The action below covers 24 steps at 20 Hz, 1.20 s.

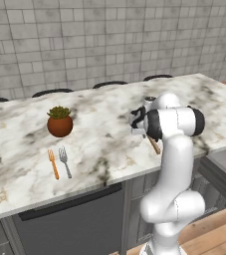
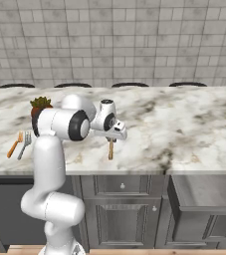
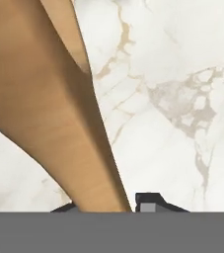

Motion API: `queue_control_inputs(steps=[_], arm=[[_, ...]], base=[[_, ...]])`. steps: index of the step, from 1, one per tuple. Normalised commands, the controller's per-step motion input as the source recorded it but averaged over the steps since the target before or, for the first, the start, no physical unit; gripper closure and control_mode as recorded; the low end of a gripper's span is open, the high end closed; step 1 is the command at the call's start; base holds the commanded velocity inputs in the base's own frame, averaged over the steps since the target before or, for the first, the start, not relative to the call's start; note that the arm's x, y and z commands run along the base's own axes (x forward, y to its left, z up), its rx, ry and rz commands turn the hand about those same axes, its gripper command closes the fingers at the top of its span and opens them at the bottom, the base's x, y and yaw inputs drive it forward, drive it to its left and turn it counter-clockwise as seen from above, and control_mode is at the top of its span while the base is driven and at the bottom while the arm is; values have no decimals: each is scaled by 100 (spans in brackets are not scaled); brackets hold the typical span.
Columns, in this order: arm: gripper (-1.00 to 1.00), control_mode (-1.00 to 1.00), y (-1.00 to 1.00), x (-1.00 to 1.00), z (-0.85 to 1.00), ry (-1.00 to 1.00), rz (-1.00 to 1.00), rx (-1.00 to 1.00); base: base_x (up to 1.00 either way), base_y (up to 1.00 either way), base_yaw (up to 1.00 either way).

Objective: Organize the utensils by type. Pick up the wooden spoons from the counter and place them in the open cabinet. Then pick up the metallic utensils from the counter and place them in the open drawer.

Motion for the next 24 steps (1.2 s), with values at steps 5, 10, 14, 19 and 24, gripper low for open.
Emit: queue_control_inputs(steps=[5, 10, 14, 19, 24], arm=[[100, -100, 17, -26, 74, -23, 13, 0], [100, -100, 32, -55, 67, -12, 30, -13], [100, -100, 31, -48, 58, -10, 49, -26], [100, -100, 31, -62, 40, -8, 63, -23], [100, -100, 35, -52, 41, 2, 43, -23]], base=[[0, 0, 0], [0, 0, 0], [0, 0, 0], [0, 0, 0], [0, 0, 0]])
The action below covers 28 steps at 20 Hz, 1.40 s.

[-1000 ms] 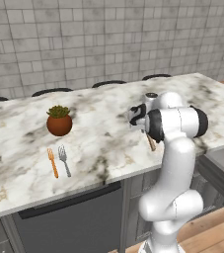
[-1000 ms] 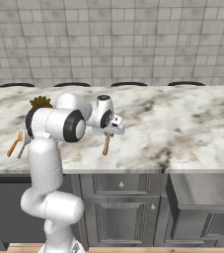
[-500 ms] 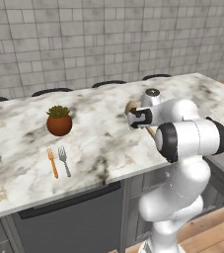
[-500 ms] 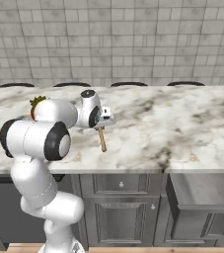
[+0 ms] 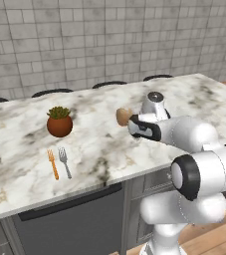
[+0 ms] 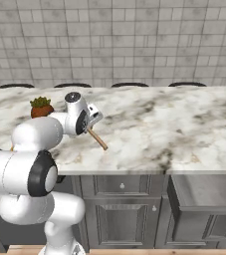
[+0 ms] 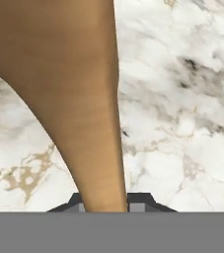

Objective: Organize the utensils by type. Pick up the wooden spoons from the counter and place them in the open cabinet. Then pick up the metallic utensils from the counter and place them in the open drawer.

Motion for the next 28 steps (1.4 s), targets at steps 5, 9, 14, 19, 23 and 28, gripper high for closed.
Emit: queue_control_inputs(steps=[5, 9, 14, 19, 23, 28], arm=[[100, -100, 41, -52, 36, 7, 43, -24], [100, -100, 33, -54, 22, 1, 57, -23], [100, 100, 9, -17, 2, 0, 21, -8], [100, 100, 0, 0, 0, 0, 0, 0], [100, 100, 0, 0, 0, 0, 0, 0], [100, 100, 0, 0, 0, 0, 0, 0]], base=[[0, 0, 0], [0, 0, 0], [-4, 1, 4], [-10, 0, 2], [-75, -6, 50], [-78, -3, 81]])
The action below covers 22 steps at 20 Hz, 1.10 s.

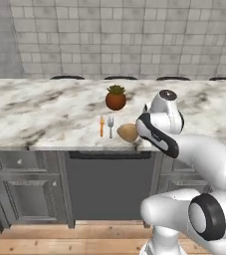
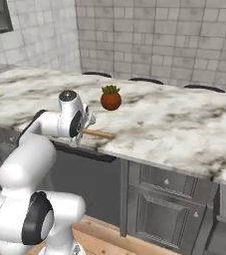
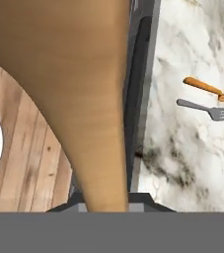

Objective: Organize the utensils by type. Pick up the wooden spoons from the counter and place them in the open cabinet. Then pick up the metallic utensils from the counter and place them in the open drawer.

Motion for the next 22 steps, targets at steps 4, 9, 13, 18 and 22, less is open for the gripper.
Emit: queue_control_inputs(steps=[4, 9, 13, 18, 22], arm=[[100, 100, 0, 0, 0, 0, 0, 0], [100, 100, 0, 0, 0, 0, 0, 0], [100, 100, 0, 0, 0, 0, 0, 0], [100, 100, 0, 0, 0, 0, 0, 0], [100, 100, 0, 0, 0, 0, 0, 0]], base=[[-65, 0, 93], [-47, 0, 100], [-40, 0, 100], [-33, 12, 100], [-30, 33, 100]])
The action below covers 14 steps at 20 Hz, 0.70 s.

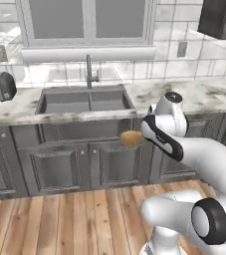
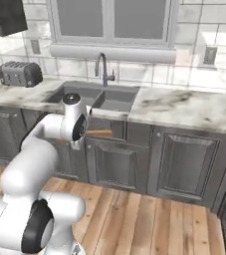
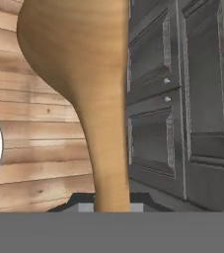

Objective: Organize the utensils by type. Pick up the wooden spoons from the counter and place them in the open cabinet. Then pick up the metallic utensils from the counter and place them in the open drawer.

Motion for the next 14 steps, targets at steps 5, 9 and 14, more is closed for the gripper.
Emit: queue_control_inputs(steps=[5, 9, 14], arm=[[100, 100, 0, 0, 0, 0, 0, 0], [100, 100, 0, 0, 0, 0, 0, 0], [100, 100, 0, 0, 0, 0, 0, 0]], base=[[-20, 62, 86], [9, 92, 40], [55, 100, 1]])
